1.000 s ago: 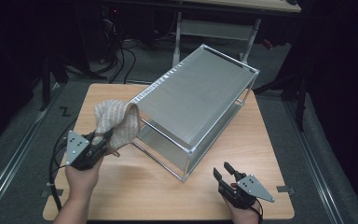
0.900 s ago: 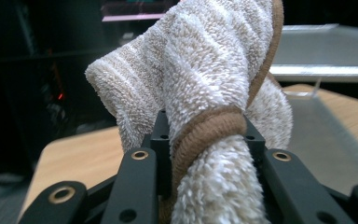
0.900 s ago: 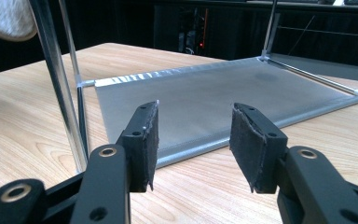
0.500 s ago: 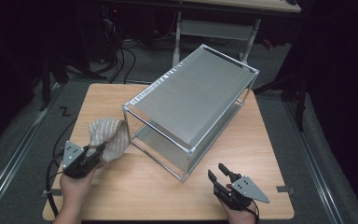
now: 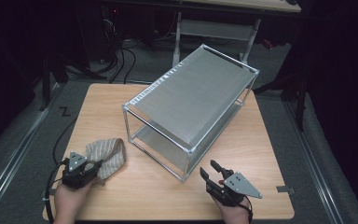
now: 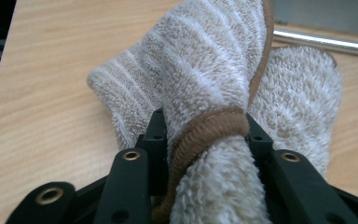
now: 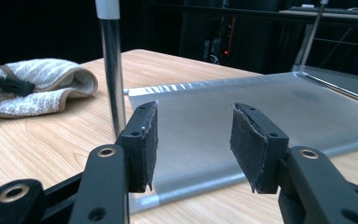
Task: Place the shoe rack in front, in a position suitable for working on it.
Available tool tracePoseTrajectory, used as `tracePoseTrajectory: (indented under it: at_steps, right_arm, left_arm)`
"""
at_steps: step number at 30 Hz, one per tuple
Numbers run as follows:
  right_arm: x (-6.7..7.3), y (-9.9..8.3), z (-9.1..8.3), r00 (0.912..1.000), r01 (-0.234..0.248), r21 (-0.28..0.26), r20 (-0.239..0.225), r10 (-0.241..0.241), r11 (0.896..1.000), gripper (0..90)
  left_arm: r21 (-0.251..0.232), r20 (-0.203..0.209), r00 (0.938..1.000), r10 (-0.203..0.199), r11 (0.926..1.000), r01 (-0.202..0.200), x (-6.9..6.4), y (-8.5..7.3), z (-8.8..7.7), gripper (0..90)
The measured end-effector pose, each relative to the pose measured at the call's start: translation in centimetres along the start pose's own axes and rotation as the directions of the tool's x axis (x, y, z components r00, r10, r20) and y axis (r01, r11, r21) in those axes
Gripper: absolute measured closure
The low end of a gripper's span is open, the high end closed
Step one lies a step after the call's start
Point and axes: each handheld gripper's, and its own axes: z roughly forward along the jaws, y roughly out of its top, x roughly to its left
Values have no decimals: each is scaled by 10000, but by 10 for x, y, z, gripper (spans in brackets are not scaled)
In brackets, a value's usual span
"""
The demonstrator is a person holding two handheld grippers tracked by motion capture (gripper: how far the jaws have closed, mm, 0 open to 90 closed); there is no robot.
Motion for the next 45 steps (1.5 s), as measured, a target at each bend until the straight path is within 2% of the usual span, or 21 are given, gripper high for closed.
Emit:
tracePoseTrajectory:
  at_steps: [3,4,5,6,9,11,12,13,14,15,18,21,22,23,24,25,28,33,36,39,45]
  right_arm:
    - [2,2,5,9999,-29,-45,-116,28,10000,515]
    - [3,3,9,9998,-14,-35,-206,13,10000,515]
    - [3,3,9,9998,-14,-35,-206,13,10000,515]
    - [4,3,13,9995,35,12,-320,-35,10000,515]
    - [5,3,15,9991,51,9,-415,-51,10000,515]
    - [5,4,16,9989,51,-22,-468,-52,10000,515]
    - [6,4,16,9988,33,-42,-486,-35,10000,515]
    - [6,4,16,9988,33,-42,-486,-35,10000,515]
    - [7,5,16,9985,63,-68,-550,-67,10000,515]
    - [7,5,16,9985,63,-68,-550,-67,10000,515]
    - [12,6,15,9976,40,-116,-696,-48,9999,513]
    - [16,7,13,9967,86,-207,-808,-102,9997,513]
    - [18,9,12,9959,105,-310,-893,-132,9995,512]
    - [18,9,12,9959,105,-310,-893,-132,9995,512]
    - [21,10,12,9946,50,-364,-1031,-88,9993,511]
    - [21,10,12,9946,50,-364,-1031,-88,9993,511]
    - [25,12,15,9926,86,-418,-1204,-136,9991,510]
    - [27,12,20,9921,203,-332,-1234,-242,9992,528]
    - [30,11,26,9910,323,-244,-1292,-352,9992,597]
    - [31,11,27,9905,388,-267,-1310,-420,9989,638]
    - [31,13,29,9902,473,-314,-1303,-510,9984,727]
  left_arm:
    - [-190,335,9994,-29,9998,35,2,-2,-4,532]
    - [-620,616,9981,0,9981,39,3,-3,-10,484]
    - [-620,616,9981,0,9981,39,3,-3,-10,435]
    - [-976,858,9963,-88,9951,172,5,-2,-15,391]
    - [-1228,951,9954,-83,9922,200,5,-1,-21,316]
    - [-1601,844,9964,62,9871,74,4,1,-27,306]
    - [-2029,878,9961,117,9792,64,3,3,-33,305]
    - [-2029,878,9961,117,9792,64,3,3,-33,311]
    - [-2492,901,9957,233,9684,-1,-1,8,-38,314]
    - [-2492,901,9957,233,9684,-1,-1,8,-38,321]
    - [-3028,1004,9934,557,9528,-228,-9,16,-39,348]
    - [-3201,1165,9909,681,9470,-274,-15,28,-36,363]
    - [-3419,1163,9895,864,9388,-418,-20,37,-33,373]
    - [-3419,1163,9895,864,9388,-418,-20,37,-33,383]
    - [-3479,1116,9886,1007,9358,-560,-23,49,-29,388]
    - [-3479,1116,9886,1007,9358,-560,-23,49,-29,398]
    - [-3702,1168,9892,880,9282,-388,-26,73,-12,428]
    - [-3623,1369,9893,513,9321,18,-27,97,14,452]
    - [-3506,1315,9896,588,9365,-90,-33,116,37,484]
    - [-3445,1242,9908,541,9387,-81,-37,124,45,503]
    - [-3568,1118,9936,154,9338,256,-42,135,52,678]
